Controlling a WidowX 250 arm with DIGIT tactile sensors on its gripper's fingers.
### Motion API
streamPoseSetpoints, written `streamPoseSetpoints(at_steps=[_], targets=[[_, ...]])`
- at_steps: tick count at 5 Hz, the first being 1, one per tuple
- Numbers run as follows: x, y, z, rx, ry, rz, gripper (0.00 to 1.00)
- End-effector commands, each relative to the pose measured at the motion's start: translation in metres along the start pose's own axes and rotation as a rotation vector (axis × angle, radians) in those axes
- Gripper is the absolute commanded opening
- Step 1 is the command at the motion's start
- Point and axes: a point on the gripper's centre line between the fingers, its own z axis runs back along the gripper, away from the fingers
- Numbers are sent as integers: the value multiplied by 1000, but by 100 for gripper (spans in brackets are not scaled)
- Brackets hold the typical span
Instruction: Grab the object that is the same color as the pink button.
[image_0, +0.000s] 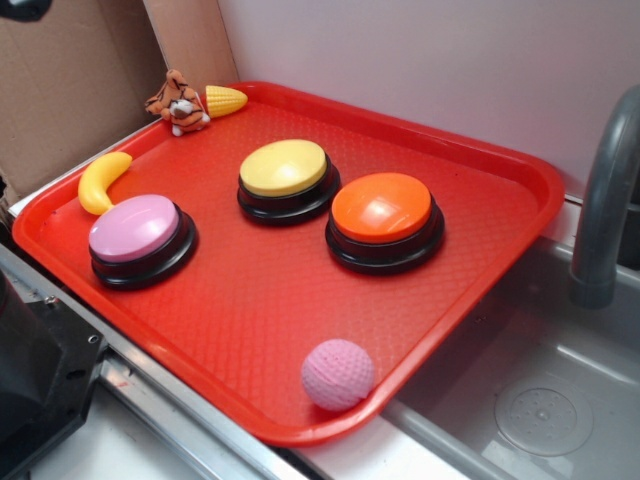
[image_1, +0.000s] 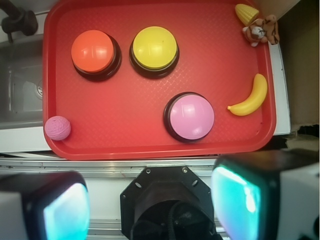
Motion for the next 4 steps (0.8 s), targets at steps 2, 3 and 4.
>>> streamPoseSetpoints(at_steps=[2,3,4], targets=[[-2,-7,-12,-41,-37,-2,100],[-2,-18,-19,-74,-70,41,100],[1,-27,-25,-84,-94,53,100]])
